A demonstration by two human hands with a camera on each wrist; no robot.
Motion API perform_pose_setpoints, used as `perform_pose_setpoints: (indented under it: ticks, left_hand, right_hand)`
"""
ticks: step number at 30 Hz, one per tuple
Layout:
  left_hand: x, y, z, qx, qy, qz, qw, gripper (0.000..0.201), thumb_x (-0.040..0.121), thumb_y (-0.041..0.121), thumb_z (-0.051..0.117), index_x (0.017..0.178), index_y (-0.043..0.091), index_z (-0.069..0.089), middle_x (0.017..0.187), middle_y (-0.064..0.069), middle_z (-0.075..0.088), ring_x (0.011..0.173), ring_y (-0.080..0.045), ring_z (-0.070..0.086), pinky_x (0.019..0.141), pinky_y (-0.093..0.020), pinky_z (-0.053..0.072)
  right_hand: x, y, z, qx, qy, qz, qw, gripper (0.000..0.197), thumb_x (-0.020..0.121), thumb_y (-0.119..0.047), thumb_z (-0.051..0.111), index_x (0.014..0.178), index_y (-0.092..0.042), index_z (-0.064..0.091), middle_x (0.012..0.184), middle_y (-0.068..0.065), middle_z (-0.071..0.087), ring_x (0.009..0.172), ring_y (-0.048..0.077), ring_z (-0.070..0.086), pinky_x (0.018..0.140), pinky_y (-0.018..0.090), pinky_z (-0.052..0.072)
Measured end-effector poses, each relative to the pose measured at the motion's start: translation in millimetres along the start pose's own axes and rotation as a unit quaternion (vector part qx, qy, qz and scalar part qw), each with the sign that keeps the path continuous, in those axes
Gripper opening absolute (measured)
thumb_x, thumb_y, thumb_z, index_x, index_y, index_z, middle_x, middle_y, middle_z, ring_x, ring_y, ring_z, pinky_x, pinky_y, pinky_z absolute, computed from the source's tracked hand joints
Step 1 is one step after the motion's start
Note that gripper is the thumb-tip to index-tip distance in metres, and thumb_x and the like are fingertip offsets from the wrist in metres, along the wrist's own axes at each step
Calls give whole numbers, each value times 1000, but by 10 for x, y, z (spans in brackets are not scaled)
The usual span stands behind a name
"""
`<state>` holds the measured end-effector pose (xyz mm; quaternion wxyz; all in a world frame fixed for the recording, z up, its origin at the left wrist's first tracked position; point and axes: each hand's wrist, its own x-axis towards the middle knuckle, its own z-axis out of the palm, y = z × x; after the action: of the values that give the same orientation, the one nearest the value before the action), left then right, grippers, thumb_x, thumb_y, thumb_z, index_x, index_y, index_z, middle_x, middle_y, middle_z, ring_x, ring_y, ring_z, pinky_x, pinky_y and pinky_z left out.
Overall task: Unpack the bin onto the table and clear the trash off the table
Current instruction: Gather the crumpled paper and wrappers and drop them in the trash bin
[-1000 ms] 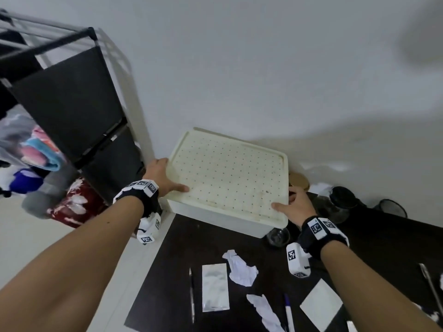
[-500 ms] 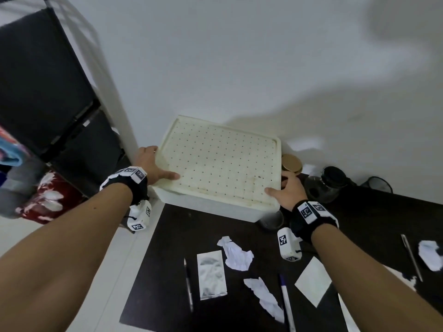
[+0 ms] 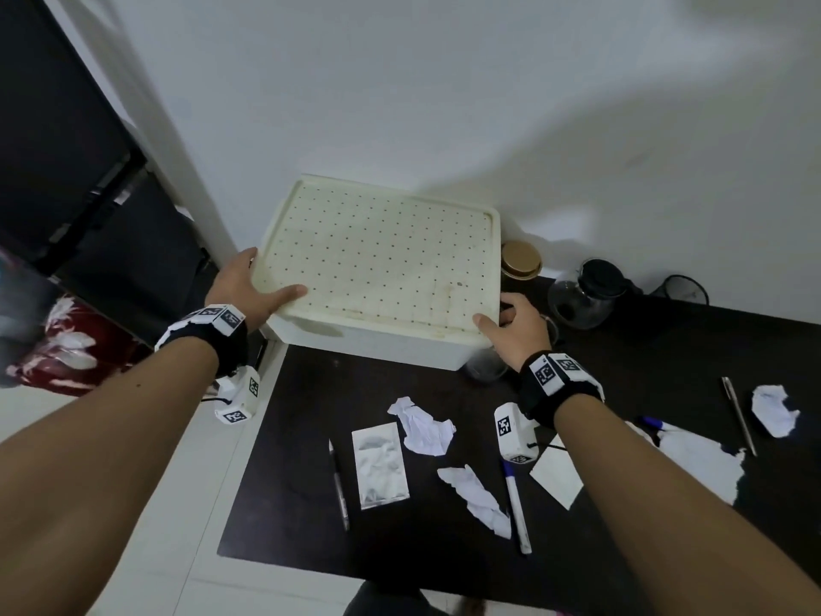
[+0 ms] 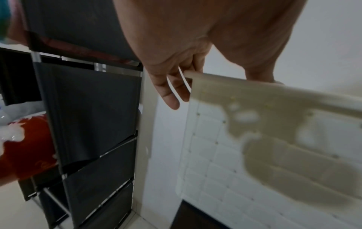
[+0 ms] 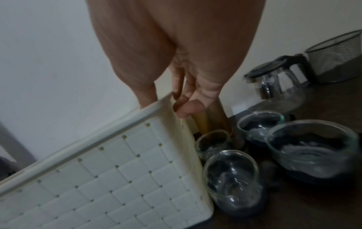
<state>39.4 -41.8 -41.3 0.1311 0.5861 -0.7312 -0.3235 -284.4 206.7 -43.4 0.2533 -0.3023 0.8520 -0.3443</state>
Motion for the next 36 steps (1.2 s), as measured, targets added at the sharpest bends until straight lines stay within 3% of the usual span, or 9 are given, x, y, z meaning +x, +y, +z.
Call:
perform_pose_setpoints:
  ticks: [3, 6, 11, 18, 21, 24, 29, 32, 36]
  left_hand:
    - [-243, -60, 182, 0, 52, -13, 999, 97, 69, 82, 63, 143, 24, 41, 141, -8, 50, 127, -32, 52, 102, -54, 48]
    - [-627, -52, 408, -33, 110, -66, 991, 85, 89, 65, 54, 154, 17, 26, 152, -15, 35, 139, -34, 38, 109, -52, 39]
    - [-1355, -135, 888, -76, 165, -114, 977, 86, 90, 62, 53, 150, 6, 29, 149, -18, 35, 138, -36, 38, 111, -51, 36]
    - [-2206, -362, 1721, 67, -63, 78, 993, 56, 81, 34, 78, 131, 15, 59, 142, -12, 40, 134, -30, 40, 112, -40, 37]
    - [-2303, -340, 1937, 145, -140, 124, 972, 78, 70, 42, 86, 136, 17, 54, 151, -11, 33, 140, -32, 33, 116, -42, 34]
    - [-2216, -291, 2087, 205, -186, 146, 950, 106, 59, 48, 91, 147, 17, 40, 155, -11, 29, 142, -32, 29, 117, -43, 32]
    - [-1984, -328, 2132, 264, -160, 189, 932, 123, 41, 64, 88, 143, 16, 40, 137, -9, 44, 125, -31, 41, 106, -43, 42]
    - [-1925, -398, 2111, 244, -161, 216, 932, 106, 44, 66, 87, 132, 16, 54, 125, -6, 52, 116, -29, 47, 98, -41, 41]
    - [-1866, -442, 2073, 227, -210, 256, 916, 57, 69, 62, 78, 107, 22, 64, 105, 1, 63, 102, -25, 56, 87, -37, 41]
  right_hand:
    - [-218, 210, -68, 43, -24, -4, 999, 51, 81, -41, 80, 123, -19, 61, 94, -4, 67, 89, 12, 66, 73, 22, 48]
    - [-466, 430, -94, 81, -49, -12, 995, 51, 75, -39, 86, 118, -20, 66, 92, 0, 70, 89, 15, 68, 83, 30, 56]
    - [-1044, 1002, 21, 33, -100, -13, 994, 46, 68, -29, 92, 108, -23, 70, 92, 0, 66, 77, 16, 66, 78, 28, 56]
    - [-1682, 1652, 472, -90, -166, -50, 981, 54, 69, -24, 88, 118, -21, 67, 117, -2, 56, 104, 17, 59, 94, 32, 50]
    - [-1821, 1738, 684, -128, -154, -69, 977, 62, 71, -16, 86, 128, -19, 62, 126, 2, 52, 115, 25, 53, 103, 33, 44]
    - [-1856, 1751, 815, -155, -133, -79, 976, 55, 77, -9, 80, 128, -21, 60, 126, 3, 49, 111, 25, 55, 100, 30, 45]
    - [-1887, 1698, 873, -145, -120, -30, 982, 44, 84, -13, 73, 123, -25, 58, 119, 3, 57, 107, 25, 60, 95, 34, 48]
    - [-1944, 1685, 873, -119, -114, -8, 986, 38, 84, -14, 72, 119, -24, 59, 112, 1, 64, 104, 22, 61, 94, 31, 47]
    - [-1969, 1672, 839, -47, -86, 23, 995, 30, 81, -22, 76, 108, -29, 64, 93, -11, 63, 84, 10, 59, 81, 27, 49]
